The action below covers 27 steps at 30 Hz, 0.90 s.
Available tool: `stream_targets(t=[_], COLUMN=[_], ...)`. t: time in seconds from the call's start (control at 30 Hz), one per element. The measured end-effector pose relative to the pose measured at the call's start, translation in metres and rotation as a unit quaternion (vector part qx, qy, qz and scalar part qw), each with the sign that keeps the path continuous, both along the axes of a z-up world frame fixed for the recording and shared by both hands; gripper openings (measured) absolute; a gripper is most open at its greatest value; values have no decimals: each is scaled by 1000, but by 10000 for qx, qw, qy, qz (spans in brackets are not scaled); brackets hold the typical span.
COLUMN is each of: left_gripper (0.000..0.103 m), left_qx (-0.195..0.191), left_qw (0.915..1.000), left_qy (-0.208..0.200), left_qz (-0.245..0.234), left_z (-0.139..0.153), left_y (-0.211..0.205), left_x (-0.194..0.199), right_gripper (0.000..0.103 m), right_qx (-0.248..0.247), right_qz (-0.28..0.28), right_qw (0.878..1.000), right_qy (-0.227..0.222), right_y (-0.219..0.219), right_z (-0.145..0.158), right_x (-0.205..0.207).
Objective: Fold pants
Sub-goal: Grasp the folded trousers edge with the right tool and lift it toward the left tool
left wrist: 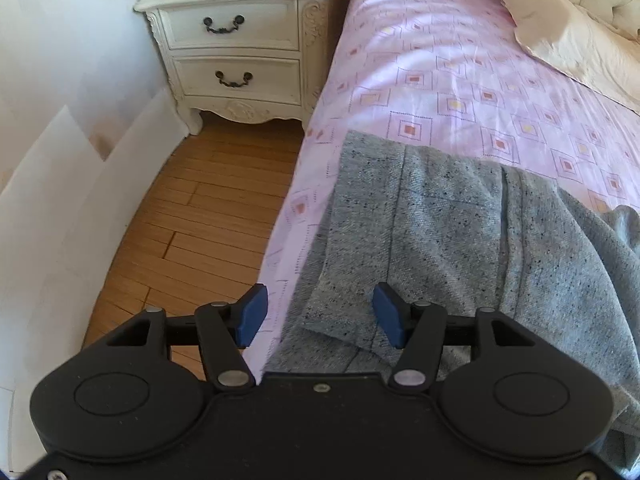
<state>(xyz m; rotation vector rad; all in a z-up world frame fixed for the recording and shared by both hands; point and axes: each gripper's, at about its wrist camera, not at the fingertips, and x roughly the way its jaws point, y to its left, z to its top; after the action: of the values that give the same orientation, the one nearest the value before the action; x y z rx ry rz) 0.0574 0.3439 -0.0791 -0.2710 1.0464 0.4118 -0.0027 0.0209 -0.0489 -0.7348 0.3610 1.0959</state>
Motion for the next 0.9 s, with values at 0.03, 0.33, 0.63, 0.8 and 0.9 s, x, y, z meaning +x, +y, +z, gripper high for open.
stream_targets(t=[0.03, 0.33, 0.63, 0.8, 0.9], left_gripper=[62, 62, 62, 64, 66], left_qx=[-54, -444, -1107, -2241, -2694], left_qw=[10000, 9987, 9934, 9739, 9628], left_qy=[11, -154, -272, -306, -131], left_qz=[11, 212, -94, -183, -141], left_z=[-1, 6, 37, 29, 16], left_y=[1, 15, -1, -17, -27], left_x=[2, -2, -34, -41, -39], right_gripper=[24, 19, 8, 8, 8], right_qx=[-131, -985, 156, 418, 510], right_qz=[136, 1116, -33, -414, -516], right_qw=[9996, 9748, 9994, 9941, 9923], right_qy=[-188, -1662, 296, 906, 1004], right_y=[5, 41, 39, 32, 31], right_z=[-4, -45, 1, 8, 8], right_x=[-3, -9, 20, 36, 42])
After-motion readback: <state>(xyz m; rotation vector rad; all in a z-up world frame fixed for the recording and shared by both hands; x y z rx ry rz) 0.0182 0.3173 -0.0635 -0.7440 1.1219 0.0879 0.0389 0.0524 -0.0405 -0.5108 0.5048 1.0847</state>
